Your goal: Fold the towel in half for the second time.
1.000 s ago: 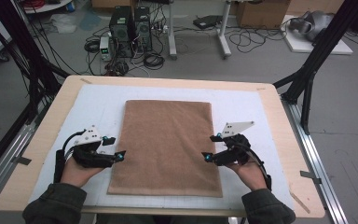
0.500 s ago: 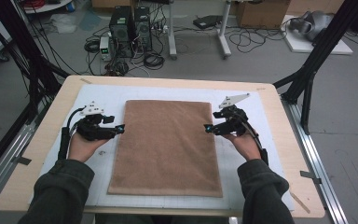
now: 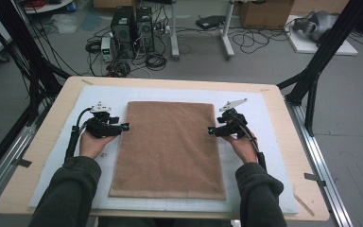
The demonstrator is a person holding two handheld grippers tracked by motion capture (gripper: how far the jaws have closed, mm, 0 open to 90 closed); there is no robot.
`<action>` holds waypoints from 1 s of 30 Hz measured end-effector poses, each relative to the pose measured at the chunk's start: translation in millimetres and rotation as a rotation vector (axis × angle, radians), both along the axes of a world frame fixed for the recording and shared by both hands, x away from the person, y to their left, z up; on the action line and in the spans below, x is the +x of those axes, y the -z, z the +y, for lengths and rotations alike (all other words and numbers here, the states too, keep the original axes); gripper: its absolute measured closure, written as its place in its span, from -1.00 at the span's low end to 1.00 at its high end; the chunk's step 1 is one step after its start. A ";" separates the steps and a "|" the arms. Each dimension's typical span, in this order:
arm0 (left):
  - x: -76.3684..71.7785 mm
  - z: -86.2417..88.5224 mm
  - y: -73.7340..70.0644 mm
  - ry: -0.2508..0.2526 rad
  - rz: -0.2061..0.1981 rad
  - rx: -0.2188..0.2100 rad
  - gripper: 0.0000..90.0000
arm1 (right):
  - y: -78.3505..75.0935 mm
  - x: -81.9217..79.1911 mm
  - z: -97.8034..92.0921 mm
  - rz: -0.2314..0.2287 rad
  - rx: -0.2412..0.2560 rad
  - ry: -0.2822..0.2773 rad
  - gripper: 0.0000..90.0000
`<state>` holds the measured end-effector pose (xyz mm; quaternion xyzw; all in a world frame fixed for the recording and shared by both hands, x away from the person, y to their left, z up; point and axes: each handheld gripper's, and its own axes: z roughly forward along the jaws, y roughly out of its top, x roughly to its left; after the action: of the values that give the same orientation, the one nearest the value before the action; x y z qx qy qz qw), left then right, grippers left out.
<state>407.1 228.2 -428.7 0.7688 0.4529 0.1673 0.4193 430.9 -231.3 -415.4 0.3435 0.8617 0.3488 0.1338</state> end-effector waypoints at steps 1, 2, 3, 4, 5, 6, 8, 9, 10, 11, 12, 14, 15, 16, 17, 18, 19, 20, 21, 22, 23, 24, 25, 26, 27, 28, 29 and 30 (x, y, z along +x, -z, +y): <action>2.0 -0.6 3.6 -0.020 0.009 0.006 -0.02 | 4.1 2.7 0.4 0.009 0.000 0.011 -0.15; 3.9 -0.4 6.8 -0.032 0.022 0.007 -0.02 | 7.8 5.1 -0.1 0.017 -0.006 0.021 -0.13; 5.6 -0.1 9.5 -0.036 0.038 0.014 -0.01 | 11.3 7.5 -1.0 0.033 -0.005 0.035 -0.12; 6.9 -0.5 12.5 -0.038 0.047 0.012 0.00 | 15.1 9.8 -2.4 0.044 -0.008 0.044 -0.10; 7.8 -1.0 14.7 -0.037 0.054 0.015 0.01 | 18.3 11.5 -3.4 0.058 -0.008 0.053 -0.10; 8.5 -1.1 16.4 -0.028 0.066 0.020 0.02 | 20.2 13.0 -5.2 0.068 0.006 0.056 -0.09; 8.4 -2.0 17.1 -0.030 0.058 0.030 0.06 | 22.7 14.9 -7.6 0.087 0.042 0.060 -0.05; 8.5 -2.6 17.1 -0.029 0.055 0.033 0.09 | 23.6 15.2 -8.0 0.092 0.051 0.065 -0.04; 8.4 -3.1 17.4 -0.030 0.051 0.035 0.11 | 23.5 15.4 -7.7 0.090 0.048 0.062 -0.03; 8.2 -3.6 17.2 -0.030 0.050 0.040 0.14 | 23.2 14.9 -6.7 0.093 0.041 0.058 0.02; 8.0 -4.7 17.0 -0.031 0.056 0.031 0.18 | 22.9 14.3 -4.6 0.086 0.033 0.045 0.10; 7.1 -6.7 17.0 -0.016 0.054 0.036 0.28 | 22.3 13.6 -1.5 0.082 0.025 0.018 0.24; 7.0 -7.4 17.1 -0.017 0.055 0.033 0.33 | 22.4 13.6 -1.5 0.084 0.029 0.017 0.28; 7.4 -6.6 17.0 -0.017 0.061 0.030 0.36 | 22.8 13.6 -2.5 0.099 0.044 0.026 0.29; 7.8 -5.8 17.1 -0.023 0.064 0.024 0.39 | 23.2 13.9 -3.5 0.109 0.057 0.031 0.31; 8.2 -5.2 17.0 -0.030 0.070 0.014 0.44 | 23.2 14.1 -3.6 0.111 0.060 0.035 0.34; 8.5 -4.9 17.0 -0.028 0.077 0.004 0.51 | 22.7 13.7 -2.7 0.114 0.058 0.036 0.38; 8.7 -4.8 17.5 -0.020 0.082 -0.009 0.59 | 22.4 13.6 -2.5 0.116 0.056 0.028 0.45; 8.8 -4.6 17.6 -0.011 0.089 -0.019 0.68 | 22.7 14.0 -2.8 0.128 0.071 0.018 0.56; 8.5 -5.4 17.8 -0.012 0.089 -0.019 0.75 | 22.9 14.3 -3.3 0.144 0.085 0.014 0.63; 8.3 -6.4 17.9 -0.011 0.086 -0.021 0.78 | 23.4 14.6 -3.6 0.154 0.097 0.010 0.70; 8.3 -6.4 17.8 -0.011 0.089 -0.024 0.80 | 23.6 14.9 -3.8 0.158 0.102 0.007 0.73; 8.6 -5.9 18.0 -0.015 0.094 -0.032 0.81 | 23.8 15.0 -3.9 0.163 0.110 0.006 0.75; 8.9 -5.1 17.9 -0.012 0.100 -0.039 0.82 | 23.5 15.2 -4.3 0.170 0.112 0.005 0.77; 9.1 -4.1 17.6 -0.010 0.105 -0.038 0.84 | 23.4 15.4 -4.3 0.165 0.112 -0.001 0.78; 9.1 -3.9 17.5 -0.011 0.105 -0.043 0.85 | 22.1 14.6 -3.8 0.166 0.103 0.002 0.79; 8.8 -3.9 17.2 -0.013 0.102 -0.047 0.86 | 21.1 14.0 -3.8 0.159 0.101 0.001 0.80; 8.3 -3.3 16.1 -0.009 0.098 -0.041 0.86 | 19.8 13.4 -4.1 0.154 0.102 0.005 0.80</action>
<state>415.5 224.9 -444.8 0.7651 0.4799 0.1221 0.4116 444.3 -235.4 -435.2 0.3778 0.8496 0.3646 0.0504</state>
